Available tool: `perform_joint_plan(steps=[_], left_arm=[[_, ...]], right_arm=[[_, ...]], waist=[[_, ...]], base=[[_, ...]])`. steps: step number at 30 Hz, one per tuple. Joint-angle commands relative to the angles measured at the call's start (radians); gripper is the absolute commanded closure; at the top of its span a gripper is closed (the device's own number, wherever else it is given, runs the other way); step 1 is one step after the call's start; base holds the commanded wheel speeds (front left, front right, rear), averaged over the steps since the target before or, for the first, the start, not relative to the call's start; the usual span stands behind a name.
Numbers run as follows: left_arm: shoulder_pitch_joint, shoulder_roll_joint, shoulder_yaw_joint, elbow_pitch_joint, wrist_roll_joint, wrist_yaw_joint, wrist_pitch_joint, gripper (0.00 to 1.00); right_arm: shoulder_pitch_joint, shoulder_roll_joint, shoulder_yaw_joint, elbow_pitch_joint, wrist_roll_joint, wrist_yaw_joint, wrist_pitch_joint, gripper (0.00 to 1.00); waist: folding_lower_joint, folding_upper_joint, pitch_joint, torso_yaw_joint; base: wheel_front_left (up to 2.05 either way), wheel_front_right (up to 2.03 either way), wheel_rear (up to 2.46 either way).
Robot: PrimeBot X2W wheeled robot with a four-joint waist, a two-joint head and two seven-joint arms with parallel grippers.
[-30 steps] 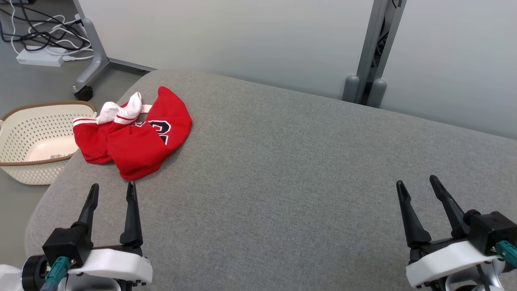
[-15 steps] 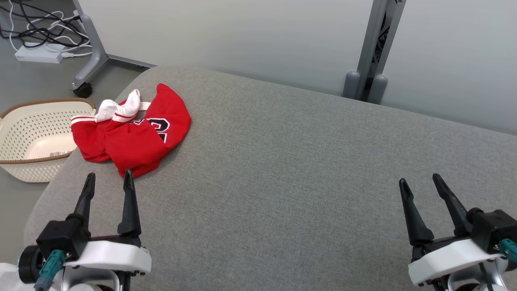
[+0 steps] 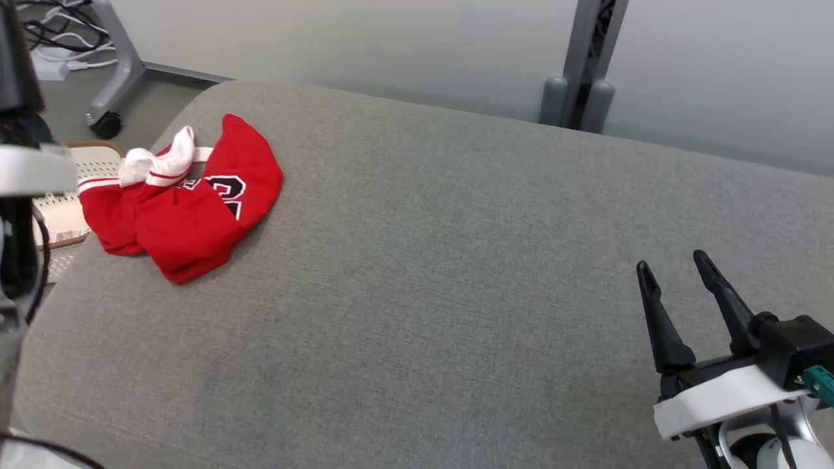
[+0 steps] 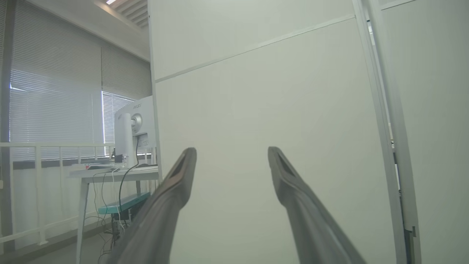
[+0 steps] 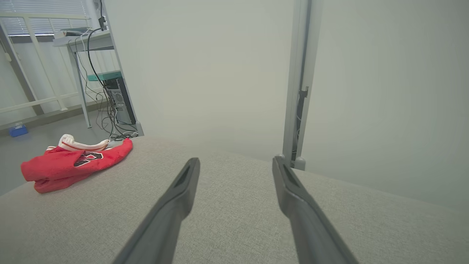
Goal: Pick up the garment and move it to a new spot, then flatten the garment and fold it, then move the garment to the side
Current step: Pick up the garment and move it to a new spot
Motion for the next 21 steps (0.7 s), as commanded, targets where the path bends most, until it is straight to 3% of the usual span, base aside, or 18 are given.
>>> perform_joint_plan(steps=[1, 3, 13, 21], left_arm=[[-0.059, 0.017, 0.008, 0.090, -0.030, -0.031, 0.028, 0.00], [-0.093, 0.016, 0.018, 0.149, -0.064, -0.051, 0.043, 0.00], [-0.254, 0.059, 0.006, 0.816, -0.137, -0.193, 0.139, 0.00], [-0.305, 0.033, -0.031, 1.129, -0.150, -0.268, 0.193, 0.00]], right_arm=[[-0.016, -0.006, -0.002, -0.009, -0.007, 0.000, 0.007, 0.00], [-0.024, -0.007, 0.002, -0.015, -0.010, 0.000, 0.009, 0.00], [-0.095, -0.007, 0.020, -0.061, -0.052, 0.000, 0.040, 0.00], [-0.144, -0.006, 0.037, -0.094, -0.091, 0.000, 0.068, 0.00]], waist=[[0.0000, -0.0001, 0.048, -0.040], [0.0000, -0.0001, 0.065, -0.052], [0.0000, -0.0001, 0.238, -0.143], [0.0000, -0.0001, 0.347, -0.163]], base=[[0.00, 0.00, 0.00], [0.00, 0.00, 0.00], [0.00, 0.00, 0.00], [0.00, 0.00, 0.00]])
